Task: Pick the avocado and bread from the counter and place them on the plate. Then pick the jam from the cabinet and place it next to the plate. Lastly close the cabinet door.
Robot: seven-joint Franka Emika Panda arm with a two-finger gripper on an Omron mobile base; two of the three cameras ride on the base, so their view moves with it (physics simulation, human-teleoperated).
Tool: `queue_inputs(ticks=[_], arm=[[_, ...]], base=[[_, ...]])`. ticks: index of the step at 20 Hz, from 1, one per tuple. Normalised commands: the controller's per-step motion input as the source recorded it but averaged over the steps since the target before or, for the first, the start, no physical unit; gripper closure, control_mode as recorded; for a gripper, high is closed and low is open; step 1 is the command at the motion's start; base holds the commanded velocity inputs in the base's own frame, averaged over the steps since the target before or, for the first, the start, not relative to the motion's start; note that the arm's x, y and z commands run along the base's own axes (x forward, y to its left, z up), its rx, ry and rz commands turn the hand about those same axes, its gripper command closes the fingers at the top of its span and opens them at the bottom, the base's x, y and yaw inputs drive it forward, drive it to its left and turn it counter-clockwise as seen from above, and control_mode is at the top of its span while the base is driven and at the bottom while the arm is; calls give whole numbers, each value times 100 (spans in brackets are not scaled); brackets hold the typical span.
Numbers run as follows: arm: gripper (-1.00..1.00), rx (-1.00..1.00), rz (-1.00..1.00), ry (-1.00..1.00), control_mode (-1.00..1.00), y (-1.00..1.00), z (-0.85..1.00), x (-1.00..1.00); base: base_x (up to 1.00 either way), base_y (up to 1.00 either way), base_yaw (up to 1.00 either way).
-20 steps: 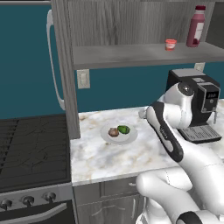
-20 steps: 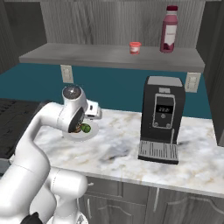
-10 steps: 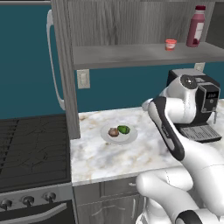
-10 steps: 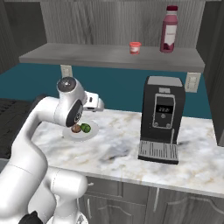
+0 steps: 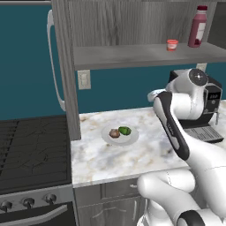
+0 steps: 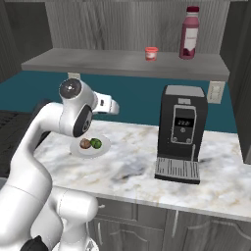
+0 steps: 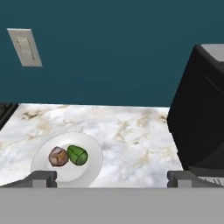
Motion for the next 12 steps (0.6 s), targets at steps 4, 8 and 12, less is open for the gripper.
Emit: queue_inputs(ticks=[4, 8, 12], arm=[[-100, 1, 0, -18, -100, -10, 42, 0], [-100, 0, 0, -18, -100, -12, 43, 2], [-100, 0, -1, -5, -100, -13, 37, 10]], base=[[0, 0, 0], [0, 0, 0], [0, 0, 0]])
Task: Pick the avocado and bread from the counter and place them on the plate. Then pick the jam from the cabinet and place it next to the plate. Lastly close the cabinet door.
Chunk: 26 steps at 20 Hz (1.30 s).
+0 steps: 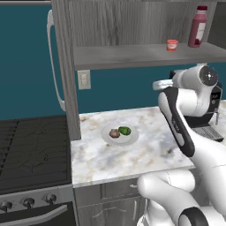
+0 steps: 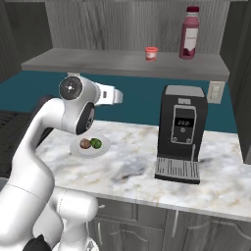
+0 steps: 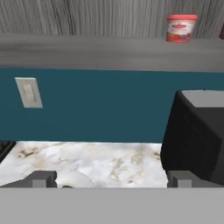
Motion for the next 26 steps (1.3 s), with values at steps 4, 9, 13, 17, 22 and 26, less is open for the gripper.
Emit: queue_inputs(ticks=[4, 9, 13, 17, 22, 26], arm=[[-100, 0, -4, 0, -100, -18, 35, 18], [-100, 0, -8, 0, -100, -20, 33, 26], [-100, 0, -9, 2, -100, -24, 39, 20], [-100, 0, -9, 0, -100, -28, 41, 11], [-100, 0, -9, 0, -100, -29, 36, 10], [-100, 0, -9, 4, -100, -24, 17, 28]], base=[[0, 0, 0], [0, 0, 0], [0, 0, 0], [0, 0, 0], [0, 0, 0], [0, 0, 0]])
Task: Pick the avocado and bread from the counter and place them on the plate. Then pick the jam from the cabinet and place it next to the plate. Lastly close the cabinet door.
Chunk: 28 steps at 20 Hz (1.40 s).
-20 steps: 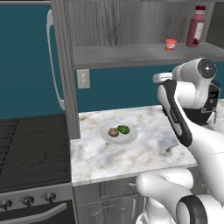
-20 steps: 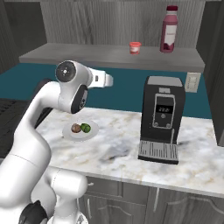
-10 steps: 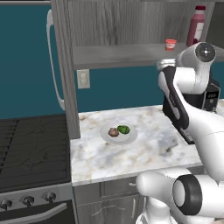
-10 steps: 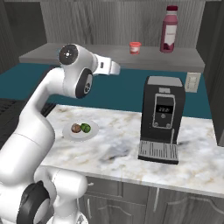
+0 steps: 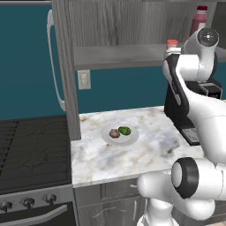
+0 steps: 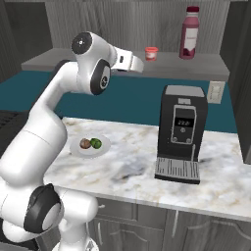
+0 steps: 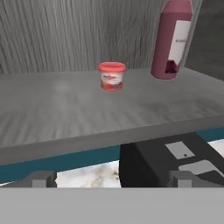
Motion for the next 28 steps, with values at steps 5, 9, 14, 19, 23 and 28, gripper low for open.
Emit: queue_inputs(ticks=[5, 9, 14, 19, 23, 28], arm=[[-100, 2, -6, 0, -100, -19, 5, 35], [-100, 4, 0, 0, -100, -6, 0, 43], [-100, 7, 0, -1, -100, 0, 0, 43], [-100, 5, 0, -2, -100, -9, 0, 38], [-100, 0, 0, -1, -100, -23, 0, 34], [-100, 0, 0, 0, -100, -22, 0, 38]], base=[[0, 0, 0], [0, 0, 0], [0, 0, 0], [0, 0, 0], [0, 0, 0], [0, 0, 0]])
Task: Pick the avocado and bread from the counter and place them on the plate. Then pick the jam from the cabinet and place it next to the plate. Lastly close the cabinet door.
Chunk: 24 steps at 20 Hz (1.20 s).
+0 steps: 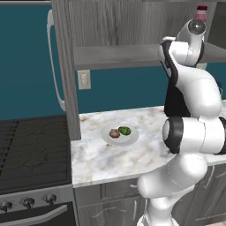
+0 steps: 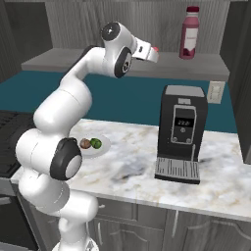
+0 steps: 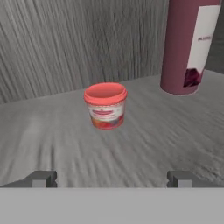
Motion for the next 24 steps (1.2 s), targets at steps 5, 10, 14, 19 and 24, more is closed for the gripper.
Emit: queue_inputs(ticks=[5, 10, 14, 19, 24], arm=[[-100, 0, 0, 0, -100, -15, 0, 37], [-100, 0, 0, 1, -100, -9, 0, 33], [-100, 0, 0, 4, -100, -7, 0, 30], [-100, 0, 0, 8, -100, -4, -3, 30], [-100, 0, 0, 8, -100, -6, 0, 31]], base=[[0, 0, 0], [0, 0, 0], [0, 0, 0], [0, 0, 0], [0, 0, 0]])
